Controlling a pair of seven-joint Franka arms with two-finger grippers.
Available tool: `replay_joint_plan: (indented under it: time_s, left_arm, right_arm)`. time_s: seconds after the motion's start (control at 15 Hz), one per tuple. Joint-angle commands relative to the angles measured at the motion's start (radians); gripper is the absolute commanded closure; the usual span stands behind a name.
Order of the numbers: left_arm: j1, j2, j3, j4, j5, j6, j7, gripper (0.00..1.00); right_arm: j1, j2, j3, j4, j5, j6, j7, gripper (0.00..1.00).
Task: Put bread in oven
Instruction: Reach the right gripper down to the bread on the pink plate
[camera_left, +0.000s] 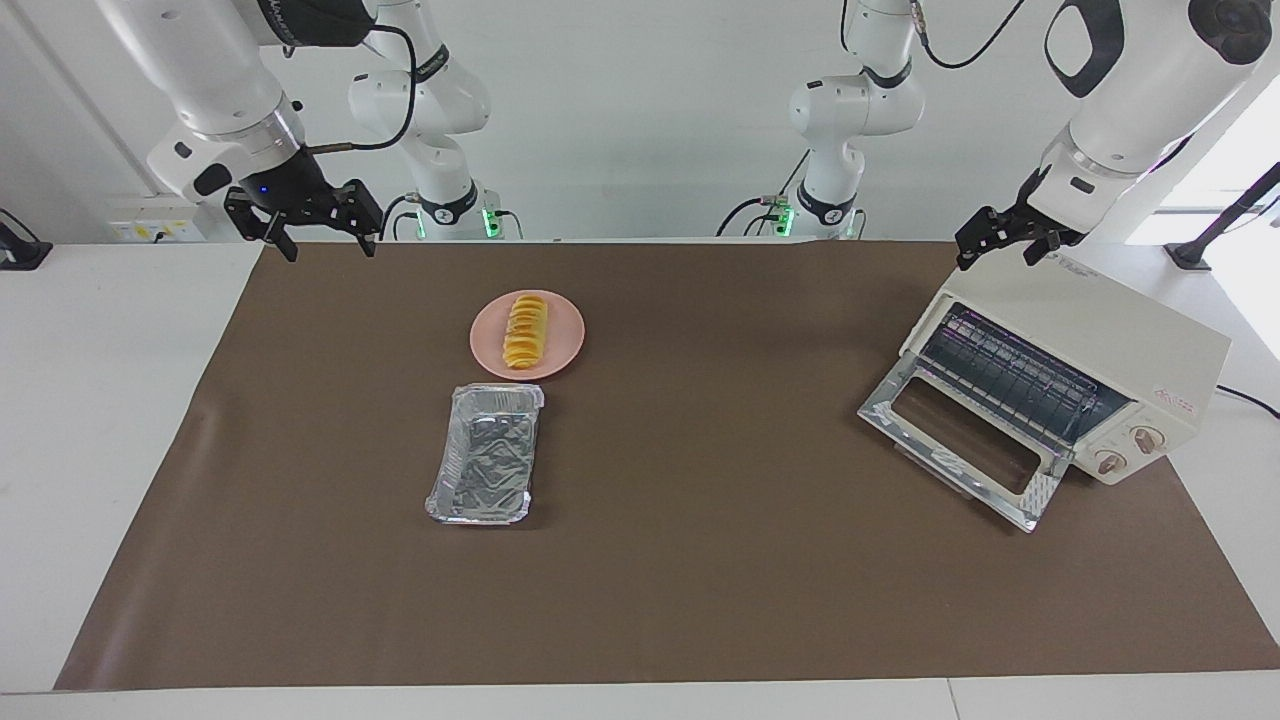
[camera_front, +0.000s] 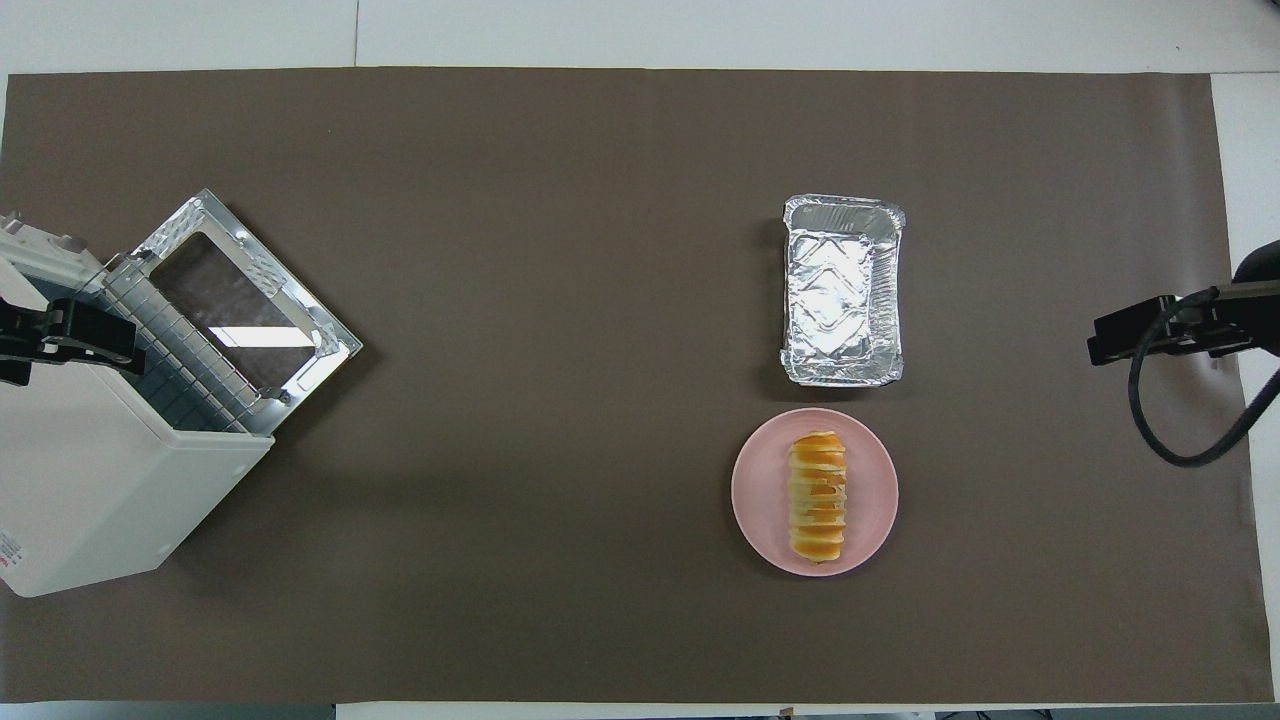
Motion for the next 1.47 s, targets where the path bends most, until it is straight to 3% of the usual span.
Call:
replay_joint_plan:
  time_s: [0.0, 0.4, 0.73, 0.93, 1.4]
  left_arm:
    - [0.002, -0.020, -0.002, -0.010, 0.020, -0.003, 0.000, 0.00]
    - [0.002, -0.020, -0.002, -0.010, 0.020, -0.003, 0.000, 0.00]
    - [0.002, -0.020, -0.002, -0.010, 0.020, -0.003, 0.000, 0.00]
    - [0.002, -0.020, -0.002, -0.010, 0.020, -0.003, 0.000, 0.00]
    - [0.002, -0.020, -0.002, -0.010, 0.020, -0.003, 0.000, 0.00]
  right_arm:
    - [-0.014, -0.001, 0.010, -0.002, -0.005, -0.010, -0.019, 0.00]
    - [0.000, -0.057, 0.019, -0.137, 0.001, 0.062, 0.034, 0.00]
    - [0.148, -0.157, 0.022, -0.418, 0.012, 0.293, 0.254, 0.00]
    - [0.236, -0.128, 0.022, -0.492, 0.013, 0.326, 0.326, 0.00]
    - [0.360, -0.050, 0.022, -0.691, 0.013, 0.682, 0.472, 0.00]
